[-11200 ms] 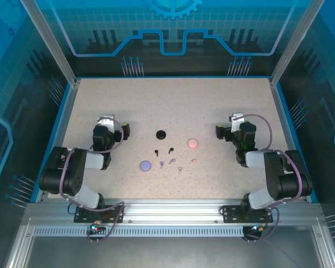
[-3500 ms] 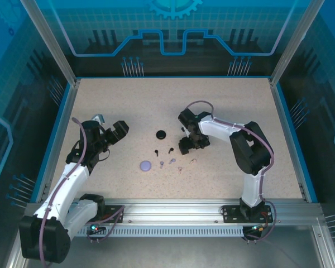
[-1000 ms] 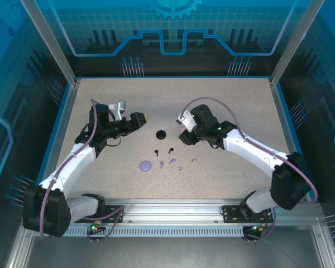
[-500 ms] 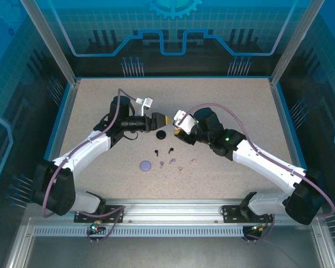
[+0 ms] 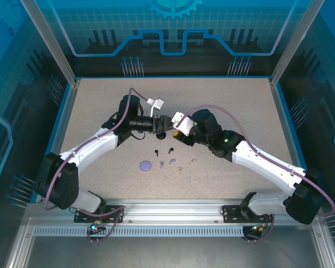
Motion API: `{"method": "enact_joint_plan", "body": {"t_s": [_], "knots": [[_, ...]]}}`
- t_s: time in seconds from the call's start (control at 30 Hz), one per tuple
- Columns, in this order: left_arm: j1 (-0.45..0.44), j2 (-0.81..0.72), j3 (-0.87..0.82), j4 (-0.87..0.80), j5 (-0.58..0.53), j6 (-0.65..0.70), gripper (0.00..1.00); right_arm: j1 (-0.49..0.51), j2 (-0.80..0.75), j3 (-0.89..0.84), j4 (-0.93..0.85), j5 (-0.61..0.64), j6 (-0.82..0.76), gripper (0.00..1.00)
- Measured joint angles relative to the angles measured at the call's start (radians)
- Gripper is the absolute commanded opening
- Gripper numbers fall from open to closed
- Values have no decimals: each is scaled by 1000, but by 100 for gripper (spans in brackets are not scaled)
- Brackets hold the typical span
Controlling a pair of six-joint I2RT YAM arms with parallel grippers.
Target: Insert the wireless bluetooth earbuds into the charging case
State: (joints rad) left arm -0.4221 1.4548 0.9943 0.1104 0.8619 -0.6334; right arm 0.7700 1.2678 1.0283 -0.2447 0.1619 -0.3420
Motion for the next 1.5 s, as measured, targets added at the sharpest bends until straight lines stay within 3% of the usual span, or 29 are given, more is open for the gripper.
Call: {"method": "enact_joint_plan", "body": {"t_s": [0.57, 0.9, 1.2, 1.4, 1.5], "knots": [[-28, 37, 53, -87, 0, 82, 40, 3, -1, 0, 0, -2, -4, 49], [-32, 39, 53, -99, 3, 91, 44, 3, -1, 0, 0, -27, -3, 49], [-35, 39, 53, -108, -2, 112, 29, 3, 0, 7, -1, -41, -3, 49], [-38, 39, 53, -108, -1, 120, 29, 2, 2, 10, -8, -48, 6, 70], [-45, 38, 53, -107, -3, 120, 27, -8, 3, 24, -37, -67, 22, 88]]}}
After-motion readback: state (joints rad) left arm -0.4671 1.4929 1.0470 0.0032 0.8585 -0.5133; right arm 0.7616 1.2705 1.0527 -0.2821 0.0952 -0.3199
